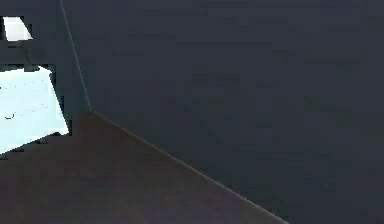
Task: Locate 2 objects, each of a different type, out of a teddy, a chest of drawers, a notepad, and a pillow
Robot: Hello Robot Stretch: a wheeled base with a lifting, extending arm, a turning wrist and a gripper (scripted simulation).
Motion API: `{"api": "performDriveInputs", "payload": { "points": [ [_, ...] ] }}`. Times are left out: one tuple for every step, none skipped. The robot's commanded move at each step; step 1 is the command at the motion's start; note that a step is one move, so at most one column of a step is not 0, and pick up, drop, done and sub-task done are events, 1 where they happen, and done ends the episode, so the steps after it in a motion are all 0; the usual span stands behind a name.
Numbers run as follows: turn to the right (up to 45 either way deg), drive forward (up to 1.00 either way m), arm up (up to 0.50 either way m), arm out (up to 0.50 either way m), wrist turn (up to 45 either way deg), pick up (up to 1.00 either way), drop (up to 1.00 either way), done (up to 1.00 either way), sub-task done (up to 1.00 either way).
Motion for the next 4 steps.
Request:
{"api": "performDriveInputs", "payload": {
  "points": [
    [0.0, 0.75, 0.00, 0.00, 0.0, 0.00, 0.00, 0.00, 0.00],
    [-45.0, 0.00, 0.00, 0.00, 0.0, 0.00, 0.00, 0.00, 0.00],
    [-6.0, 0.00, 0.00, 0.00, 0.0, 0.00, 0.00, 0.00, 0.00],
    [0.0, 0.45, 0.00, 0.00, 0.0, 0.00, 0.00, 0.00, 0.00]
  ]
}}
